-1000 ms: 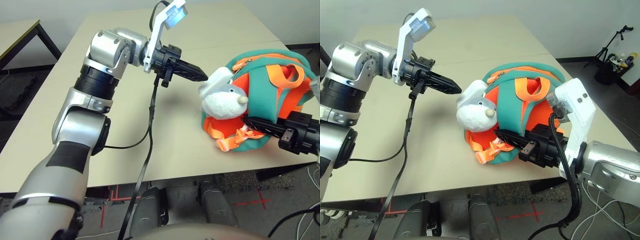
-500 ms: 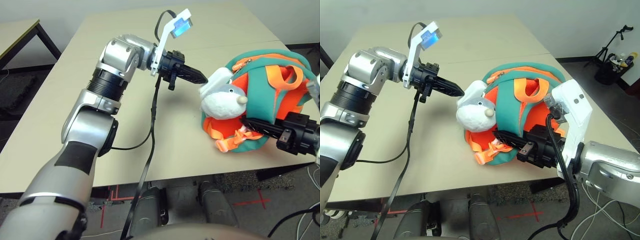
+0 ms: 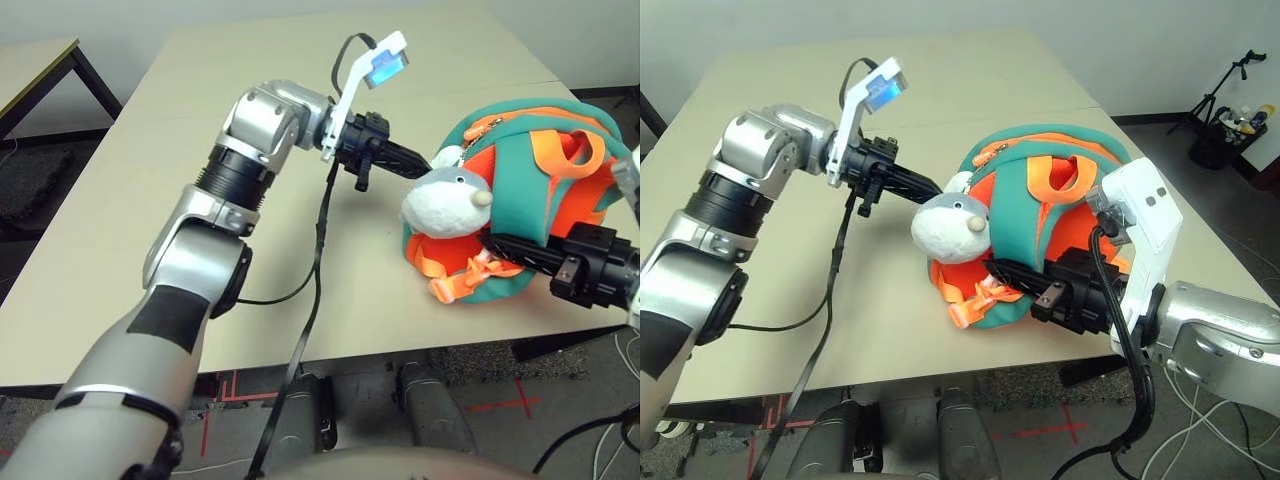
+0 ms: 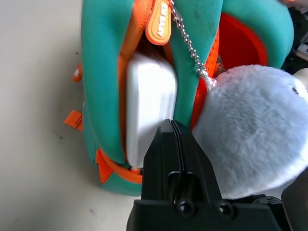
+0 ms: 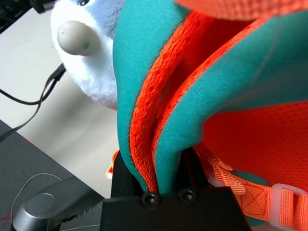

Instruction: Put the pencil case into the backpack and zip it.

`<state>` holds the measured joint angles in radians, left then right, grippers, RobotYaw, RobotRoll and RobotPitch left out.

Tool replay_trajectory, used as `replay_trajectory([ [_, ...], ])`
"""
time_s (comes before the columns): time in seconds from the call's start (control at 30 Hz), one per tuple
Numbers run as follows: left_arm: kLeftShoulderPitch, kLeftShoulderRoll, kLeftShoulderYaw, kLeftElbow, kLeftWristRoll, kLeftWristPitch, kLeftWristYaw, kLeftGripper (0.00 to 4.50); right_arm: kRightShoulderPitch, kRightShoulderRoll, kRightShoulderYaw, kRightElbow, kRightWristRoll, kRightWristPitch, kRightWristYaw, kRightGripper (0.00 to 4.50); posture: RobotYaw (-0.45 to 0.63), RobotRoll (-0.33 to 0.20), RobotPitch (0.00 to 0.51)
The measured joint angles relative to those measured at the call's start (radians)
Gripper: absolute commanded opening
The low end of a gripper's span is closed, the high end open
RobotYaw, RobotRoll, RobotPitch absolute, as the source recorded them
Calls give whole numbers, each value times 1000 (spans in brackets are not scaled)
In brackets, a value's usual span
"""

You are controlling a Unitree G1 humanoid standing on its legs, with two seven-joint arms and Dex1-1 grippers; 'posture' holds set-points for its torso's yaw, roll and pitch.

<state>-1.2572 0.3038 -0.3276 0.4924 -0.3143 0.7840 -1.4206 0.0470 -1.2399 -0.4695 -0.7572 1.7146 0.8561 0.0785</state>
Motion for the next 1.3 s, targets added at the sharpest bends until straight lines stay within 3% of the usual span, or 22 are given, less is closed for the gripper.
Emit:
replay_trajectory([
  [0.5,-1,-138,19,226,88,-168,101,0,-31,4,34,4,-2,0,-27,243,-242,0,90],
  [0.63,-2,-116,47,179,83,-159,110,0,-39,8,43,4,-3,0,-27,243,-232,0,84],
  [0.77,-64,-35,122,83,26,-66,107,0,-46,13,53,2,-4,0,-22,243,-211,0,79],
  [0.9,-108,119,194,-90,-48,62,85,1265,-52,15,59,5,-21,0,-3,243,-185,0,76],
  [1.03,-39,240,195,-322,-136,219,49,2644,-70,20,70,24,-50,0,24,243,-162,0,73],
  [1.2,50,272,184,-514,-217,311,71,4362,-96,24,102,48,-84,1,52,243,-148,0,72],
  [1.3,87,264,154,-536,-227,300,97,4500,-111,27,111,60,-99,2,65,243,-149,0,72],
])
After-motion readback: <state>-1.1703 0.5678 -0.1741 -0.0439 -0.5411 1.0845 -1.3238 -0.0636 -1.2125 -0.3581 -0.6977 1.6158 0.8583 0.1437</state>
